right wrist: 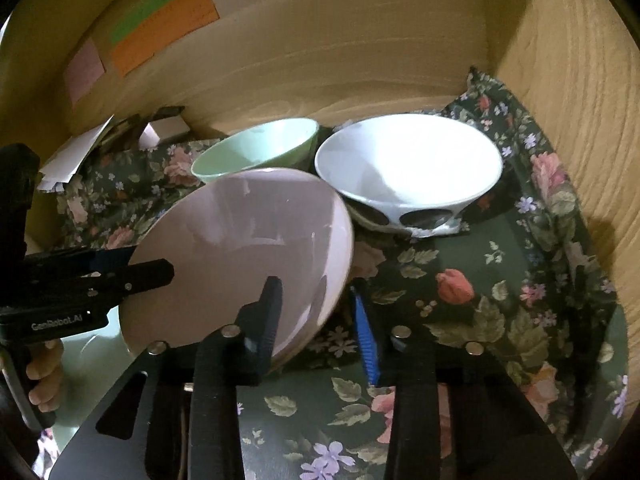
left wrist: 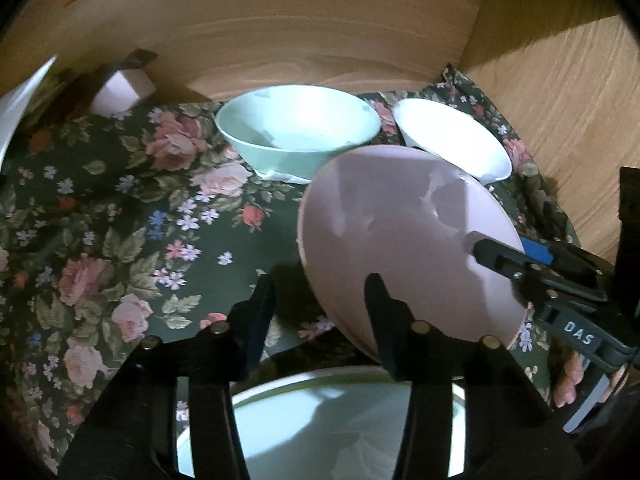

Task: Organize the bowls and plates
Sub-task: 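Close both tools on the rim of the pink bowl, then lift the pink bowl with both tools and carry it beside the plate stack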

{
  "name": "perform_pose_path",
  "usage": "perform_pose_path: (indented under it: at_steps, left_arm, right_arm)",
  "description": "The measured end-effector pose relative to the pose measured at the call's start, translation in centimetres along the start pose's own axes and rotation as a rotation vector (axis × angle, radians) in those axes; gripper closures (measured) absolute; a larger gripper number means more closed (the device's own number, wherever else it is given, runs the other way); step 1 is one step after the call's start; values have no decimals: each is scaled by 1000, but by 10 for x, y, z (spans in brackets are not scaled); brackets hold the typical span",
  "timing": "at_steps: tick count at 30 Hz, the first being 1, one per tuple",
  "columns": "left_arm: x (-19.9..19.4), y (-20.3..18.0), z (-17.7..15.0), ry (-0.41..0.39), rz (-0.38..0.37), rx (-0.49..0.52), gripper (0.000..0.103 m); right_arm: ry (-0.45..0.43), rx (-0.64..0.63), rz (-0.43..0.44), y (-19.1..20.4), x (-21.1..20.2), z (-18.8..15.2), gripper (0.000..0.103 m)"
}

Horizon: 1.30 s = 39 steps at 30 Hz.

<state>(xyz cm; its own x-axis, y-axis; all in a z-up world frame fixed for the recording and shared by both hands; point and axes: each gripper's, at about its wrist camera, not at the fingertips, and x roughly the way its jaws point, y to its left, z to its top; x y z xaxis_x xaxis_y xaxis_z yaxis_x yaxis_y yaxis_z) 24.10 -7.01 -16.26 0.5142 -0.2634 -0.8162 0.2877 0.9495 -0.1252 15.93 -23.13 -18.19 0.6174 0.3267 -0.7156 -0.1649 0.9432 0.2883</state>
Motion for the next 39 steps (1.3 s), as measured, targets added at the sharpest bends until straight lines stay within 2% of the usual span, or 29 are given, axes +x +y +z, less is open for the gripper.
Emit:
perform_pose_path:
  at_steps: [6, 10, 18, 30, 39]
  left_arm:
    - [8, -4, 2, 32, -42, 4, 77]
    - [9, -6, 0, 23, -15, 13, 77]
    - [-5, -6, -3, -16, -22, -2, 77]
    - [-63, -10, -11, -159, -22, -11, 77]
    - [-100, 3, -35, -206, 9, -35, 77]
  right_arm:
    - [-4, 5, 12, 3, 1, -1, 74]
    - [-17, 13, 24, 4, -4, 0, 74]
    - [-46, 17, 23, 10, -15, 1, 74]
    - [-130, -24, 29, 35, -48, 6, 74]
    - [-162, -81, 56, 68, -65, 1, 74]
